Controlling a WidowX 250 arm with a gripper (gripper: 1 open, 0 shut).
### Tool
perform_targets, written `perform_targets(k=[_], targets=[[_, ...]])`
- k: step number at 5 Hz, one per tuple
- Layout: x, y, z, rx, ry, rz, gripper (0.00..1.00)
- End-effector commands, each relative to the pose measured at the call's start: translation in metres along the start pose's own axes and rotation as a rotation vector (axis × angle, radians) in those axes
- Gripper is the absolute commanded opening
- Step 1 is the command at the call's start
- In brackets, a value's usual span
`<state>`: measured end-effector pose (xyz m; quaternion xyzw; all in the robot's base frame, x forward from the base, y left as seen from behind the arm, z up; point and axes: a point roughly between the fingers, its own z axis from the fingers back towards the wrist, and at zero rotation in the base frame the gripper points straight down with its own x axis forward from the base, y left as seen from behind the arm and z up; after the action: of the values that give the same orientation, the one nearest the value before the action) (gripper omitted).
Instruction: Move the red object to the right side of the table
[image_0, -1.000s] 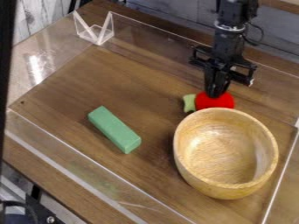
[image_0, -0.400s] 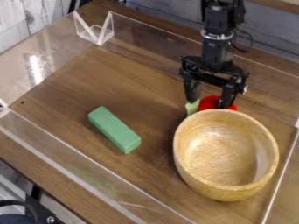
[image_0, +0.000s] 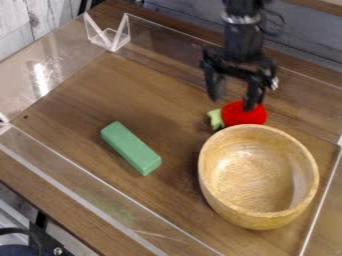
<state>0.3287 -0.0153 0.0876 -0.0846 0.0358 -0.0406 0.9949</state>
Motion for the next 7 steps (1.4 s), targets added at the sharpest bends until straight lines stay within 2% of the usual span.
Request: perform_targets(k=[1,2,3,4,6,7], targets=[[-0.009,0.034,0.052,0.014,-0.132,0.075,1.0],[-0.015,0.047,0.065,0.023,-0.176,0.111,1.0],[-0.018,0.054,0.061,0.028,-0.189,0.146,1.0],[-0.02,0.063,0.055,0.031,-0.219,0.181,1.0],[-0.034,0.07,0.057,0.051,-0.227,0.263,1.0],[-0.036,0.081,0.047,0.062,-0.23,0.262,1.0]])
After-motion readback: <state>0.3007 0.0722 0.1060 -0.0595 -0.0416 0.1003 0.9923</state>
